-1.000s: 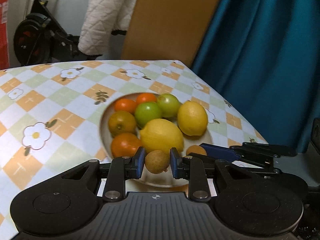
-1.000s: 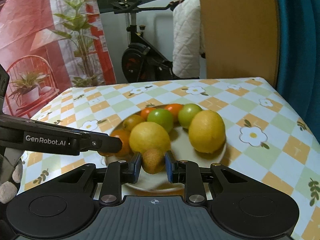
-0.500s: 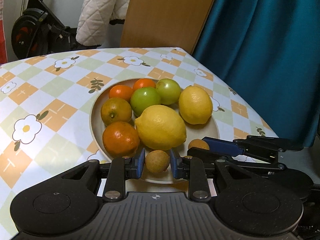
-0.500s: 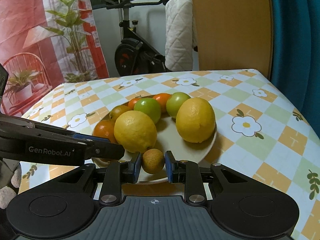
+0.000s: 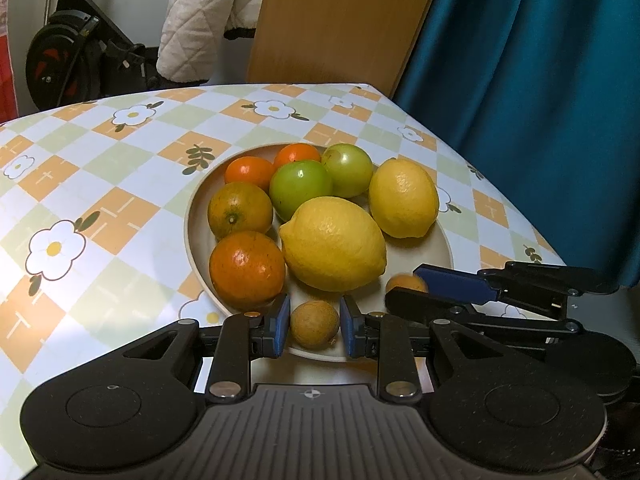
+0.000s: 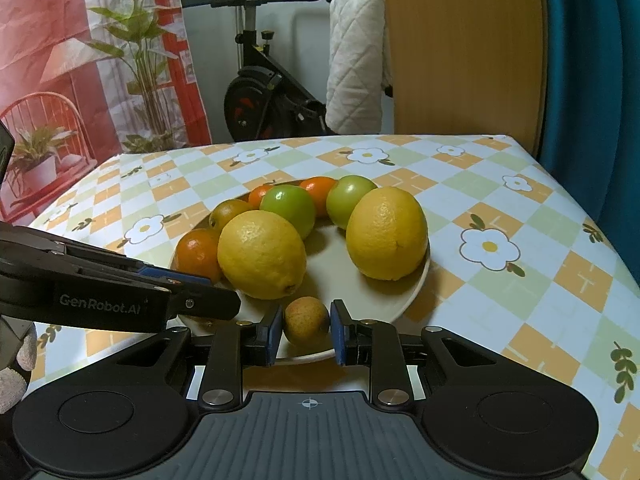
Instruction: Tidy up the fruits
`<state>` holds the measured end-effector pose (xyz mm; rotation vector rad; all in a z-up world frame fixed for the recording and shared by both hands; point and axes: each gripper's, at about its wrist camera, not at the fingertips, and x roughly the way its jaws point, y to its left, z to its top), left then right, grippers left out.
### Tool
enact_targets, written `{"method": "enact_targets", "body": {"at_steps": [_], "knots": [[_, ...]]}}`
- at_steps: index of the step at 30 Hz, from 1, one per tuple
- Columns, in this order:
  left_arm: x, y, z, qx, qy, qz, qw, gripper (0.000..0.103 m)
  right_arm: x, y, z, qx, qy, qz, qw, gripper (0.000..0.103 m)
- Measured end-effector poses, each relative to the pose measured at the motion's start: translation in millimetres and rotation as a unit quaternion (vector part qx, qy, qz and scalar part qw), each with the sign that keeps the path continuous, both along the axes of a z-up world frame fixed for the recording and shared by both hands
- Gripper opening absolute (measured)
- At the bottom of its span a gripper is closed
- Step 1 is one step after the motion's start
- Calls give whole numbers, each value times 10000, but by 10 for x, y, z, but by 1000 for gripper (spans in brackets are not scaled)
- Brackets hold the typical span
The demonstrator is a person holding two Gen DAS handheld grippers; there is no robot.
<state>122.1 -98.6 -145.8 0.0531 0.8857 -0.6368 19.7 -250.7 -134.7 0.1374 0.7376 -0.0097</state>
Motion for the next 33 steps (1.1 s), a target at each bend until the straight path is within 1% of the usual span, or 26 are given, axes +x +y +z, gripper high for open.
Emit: {"method": "enact_targets", "body": {"at_steps": [5,9,10,11,13,16,18,19,21,24,26,28,30,31,33], "knots": [[-4,2,12,12,24,57,10000,28,-2,-1,14,-41,20,-16,10000,25],[-15,21,50,18,37,100,9999,30,-13,0,53,-75,-7,-42,10000,32],[-21,26,58,16,34,107,9999,32,-15,-5,60,-85,-14,-50,10000,32],[-27,32,68,6,32,106,9999,38,-17,-4,71,-94,-20,-62,9999,33],[-50,42,93,-3,-10,107,9999,45,-25,-13,89,-104,-32,-85,9999,36],[-88,61,145,84,-144,167,9997,49,-39,-13,118,-116,-59,-108,9999,42],[-95,93,175,75,-179,243,9995,55,-50,-16,141,-122,-82,-127,9998,48],[-96,111,192,73,-200,290,9994,58,-55,-14,154,-134,-93,-140,9998,48],[-108,149,230,64,-251,381,9989,59,-65,-19,182,-149,-114,-158,9997,52],[-126,213,283,54,-288,517,9982,61,-88,-7,221,-174,-144,-172,9996,61],[-142,263,322,78,-347,624,9974,73,-101,3,246,-171,-164,-171,9996,65],[-164,319,362,72,-419,720,9965,78,-107,7,268,-143,-180,-167,9996,72],[-171,374,396,63,-432,816,9957,79,-110,9,284,-120,-197,-157,9996,82],[-170,398,410,70,-433,874,9952,81,-110,15,295,-114,-205,-154,9996,84],[-167,436,440,122,-454,1017,9937,83,-103,21,319,-103,-223,-168,9996,95]]}}
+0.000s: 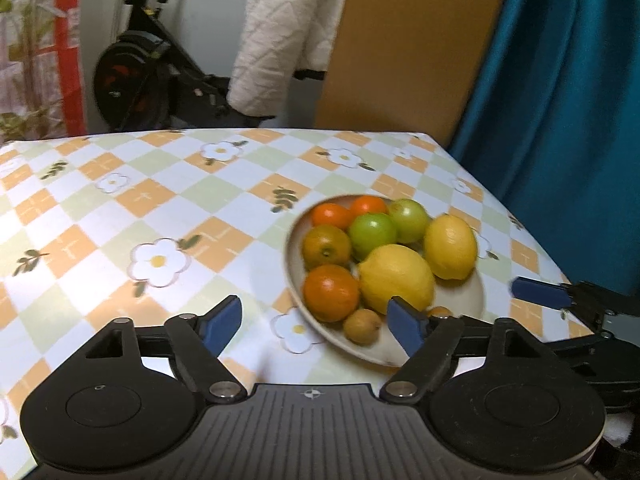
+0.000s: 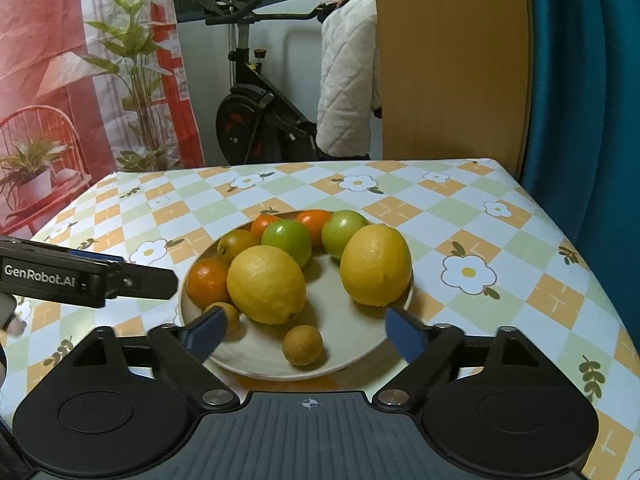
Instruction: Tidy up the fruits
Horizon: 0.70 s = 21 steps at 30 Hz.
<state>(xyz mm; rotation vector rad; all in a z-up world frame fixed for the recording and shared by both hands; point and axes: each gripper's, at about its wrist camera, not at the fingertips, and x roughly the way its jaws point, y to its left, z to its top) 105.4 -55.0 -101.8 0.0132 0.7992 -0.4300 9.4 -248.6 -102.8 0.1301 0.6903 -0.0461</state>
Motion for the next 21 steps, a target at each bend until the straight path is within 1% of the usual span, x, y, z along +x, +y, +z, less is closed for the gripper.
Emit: {"method": "enact_targets", "body": {"at_steps": [4,6,9,13,18,21], "knots": [[-20,89,74,66,-137,251,9996,85,12,29,48,18,-15,27,10000,98],[-38,131,120,44,-209,336,9992,86,13,54,71,-3,-26,46,10000,102],[-67,178,196,73,-347,465,9983,87,16,97,105,-23,-13,81,10000,102],[-120,226,318,229,-571,658,9959,89,24,154,191,-37,-49,93,9999,102],[-197,283,487,394,-861,808,9922,89,26,218,373,8,-171,81,9998,102],[-232,300,595,593,-1025,911,9888,89,29,267,507,27,-260,89,9996,102]]}}
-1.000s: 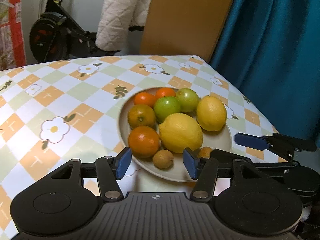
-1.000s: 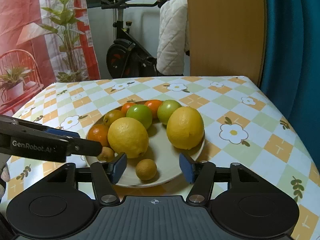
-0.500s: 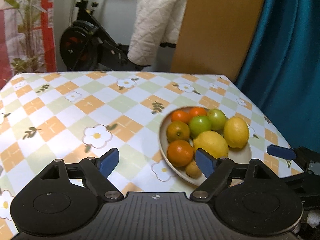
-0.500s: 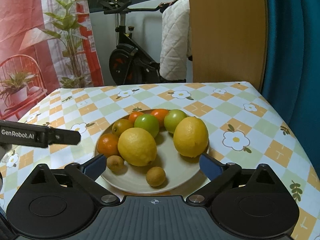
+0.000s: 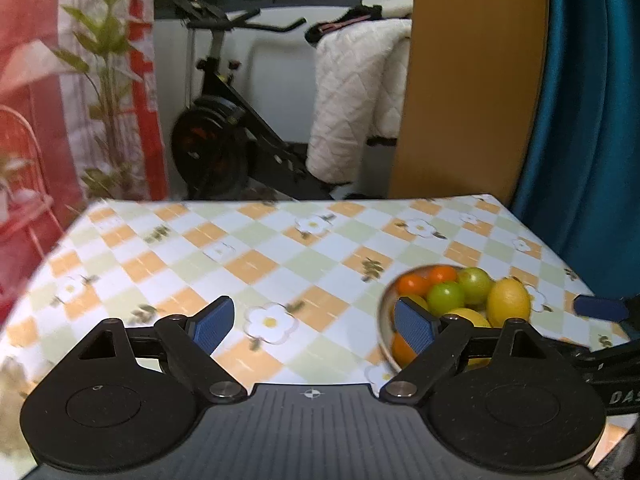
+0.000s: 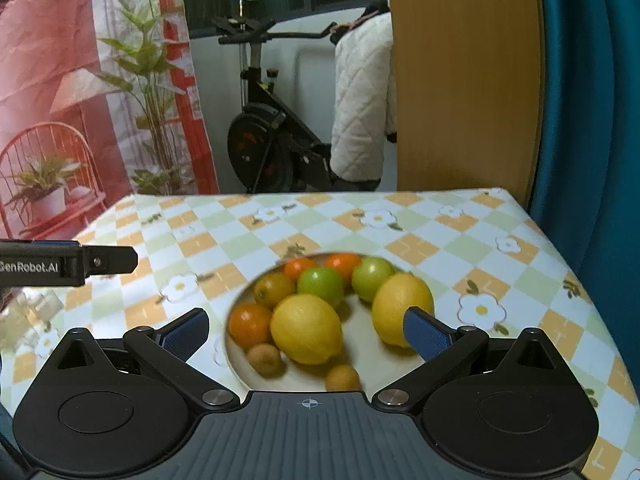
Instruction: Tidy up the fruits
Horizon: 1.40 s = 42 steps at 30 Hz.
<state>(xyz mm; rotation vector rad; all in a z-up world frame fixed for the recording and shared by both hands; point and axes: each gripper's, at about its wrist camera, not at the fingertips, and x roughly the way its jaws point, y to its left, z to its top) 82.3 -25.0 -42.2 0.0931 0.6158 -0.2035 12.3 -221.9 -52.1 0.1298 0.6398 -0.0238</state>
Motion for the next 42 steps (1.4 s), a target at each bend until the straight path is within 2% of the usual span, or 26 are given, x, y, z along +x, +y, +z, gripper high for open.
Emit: {"method": "enact_targets", "body": {"at_steps": [4,9,19,26,42], "knots": [[-42,29,151,216,-112,84,9997,89,4,82,184,13,-132,43,9999,102],[-129,127,347,91,-212,143,9996,89,-8,203,424,6,-299,120,9995,102],[-273,250,636,157,-369,423,9983,89,-39,375,787,52,-574,184,9982,102],[-292,326,660,55,-321,555,9979,89,-46,463,869,47,-635,266,9976,102],[-338,309,657,32,-282,520,9982,89,-59,493,859,35,-611,282,9977,102]]}}
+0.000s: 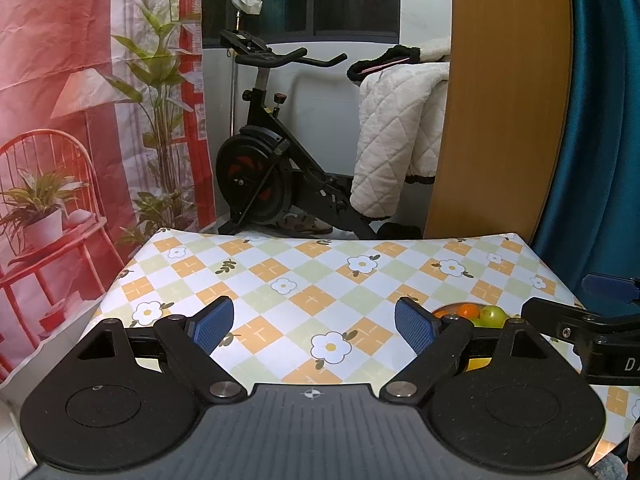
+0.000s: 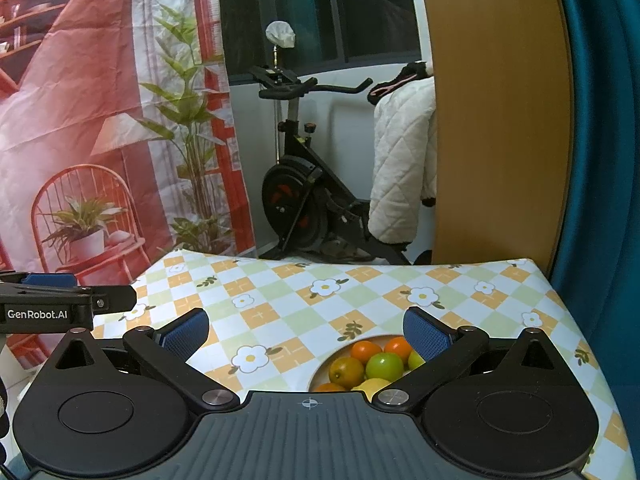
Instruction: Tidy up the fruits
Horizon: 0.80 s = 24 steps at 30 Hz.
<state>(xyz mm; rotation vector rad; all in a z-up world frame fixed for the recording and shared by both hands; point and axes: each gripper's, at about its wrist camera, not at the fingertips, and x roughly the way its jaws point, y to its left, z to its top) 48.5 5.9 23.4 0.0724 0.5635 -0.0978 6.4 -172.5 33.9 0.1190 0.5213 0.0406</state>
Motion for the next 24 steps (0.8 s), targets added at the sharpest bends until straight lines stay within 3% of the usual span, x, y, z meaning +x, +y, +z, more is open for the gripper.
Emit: {"method": "enact_targets", "body": {"at_steps": [24], "knots": [[-27,-21,18,18,3,-24,10000,90,-4,6,3,1,-2,2,10000,102]]}}
